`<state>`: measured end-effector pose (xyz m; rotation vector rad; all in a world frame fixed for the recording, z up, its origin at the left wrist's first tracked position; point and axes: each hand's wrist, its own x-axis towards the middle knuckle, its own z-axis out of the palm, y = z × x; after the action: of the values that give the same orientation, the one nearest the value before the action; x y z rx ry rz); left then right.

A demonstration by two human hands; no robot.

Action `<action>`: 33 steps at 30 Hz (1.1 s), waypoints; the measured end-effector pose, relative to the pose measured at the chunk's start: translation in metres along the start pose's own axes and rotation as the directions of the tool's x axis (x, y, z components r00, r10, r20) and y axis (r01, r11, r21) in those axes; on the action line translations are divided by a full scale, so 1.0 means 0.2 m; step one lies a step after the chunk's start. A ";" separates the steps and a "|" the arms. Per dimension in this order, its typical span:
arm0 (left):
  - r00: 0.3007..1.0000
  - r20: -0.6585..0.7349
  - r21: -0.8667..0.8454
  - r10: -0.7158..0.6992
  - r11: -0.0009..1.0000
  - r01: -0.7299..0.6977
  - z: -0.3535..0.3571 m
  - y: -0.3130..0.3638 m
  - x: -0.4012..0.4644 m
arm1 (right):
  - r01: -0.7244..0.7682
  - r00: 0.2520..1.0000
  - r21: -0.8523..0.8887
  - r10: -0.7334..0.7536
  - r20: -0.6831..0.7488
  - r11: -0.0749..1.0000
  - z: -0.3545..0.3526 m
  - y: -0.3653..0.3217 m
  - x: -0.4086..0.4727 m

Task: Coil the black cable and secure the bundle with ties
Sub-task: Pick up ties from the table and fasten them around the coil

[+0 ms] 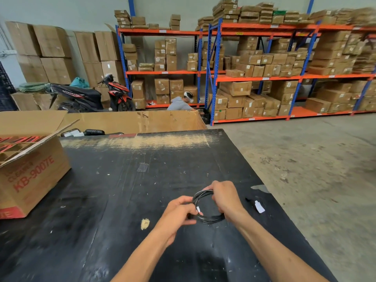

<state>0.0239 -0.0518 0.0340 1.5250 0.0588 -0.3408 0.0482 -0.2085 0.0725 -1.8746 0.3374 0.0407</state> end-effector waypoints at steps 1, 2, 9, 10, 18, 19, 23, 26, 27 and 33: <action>0.999 -0.013 0.101 0.034 0.994 -0.032 -0.01 0.00 0.00 | 0.059 0.998 -0.108 -0.059 0.009 0.992 0.00 0.00 -0.01; 0.997 -0.002 0.155 0.082 0.985 -0.080 -0.02 0.01 0.00 | 0.094 0.996 -0.182 -0.090 0.029 0.979 0.00 0.00 -0.02; 0.979 -0.100 0.010 0.178 0.984 -0.178 -0.03 0.00 0.01 | 0.200 0.976 -0.220 -0.175 0.131 0.955 0.01 0.02 -0.05; 0.967 -0.172 0.018 0.186 0.982 -0.186 -0.02 0.00 0.02 | 0.271 0.958 -0.255 -0.234 0.167 0.928 0.01 0.03 -0.06; 0.947 -0.208 0.134 0.247 0.966 -0.222 -0.03 0.02 0.00 | 0.535 0.841 -0.369 -0.521 0.146 0.760 -0.01 0.12 -0.05; 0.955 -0.140 0.217 0.262 0.949 -0.229 -0.04 0.03 0.00 | 0.519 0.853 -0.357 -0.499 0.155 0.777 -0.02 0.12 -0.05; 0.957 -0.068 0.177 0.280 0.948 -0.265 -0.03 0.05 0.01 | 0.486 0.873 -0.332 -0.430 0.230 0.808 -0.04 0.11 -0.06; 0.934 -0.224 0.082 0.279 0.960 -0.267 0.01 0.04 0.02 | 0.441 0.897 -0.108 -0.431 0.103 0.891 -0.01 0.11 -0.10; 0.926 -0.252 0.072 0.282 0.960 -0.272 0.02 0.03 0.03 | 0.433 0.901 -0.051 -0.431 0.043 0.900 0.00 0.11 -0.10; 0.908 -0.323 0.017 0.267 0.961 -0.277 0.01 0.03 0.02 | 0.446 0.894 -0.061 -0.448 -0.022 0.893 0.00 0.18 -0.09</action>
<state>0.0293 -0.0544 0.0397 1.5236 0.1073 0.1360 0.0213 -0.2138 0.0434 -1.9676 -0.0805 -0.3004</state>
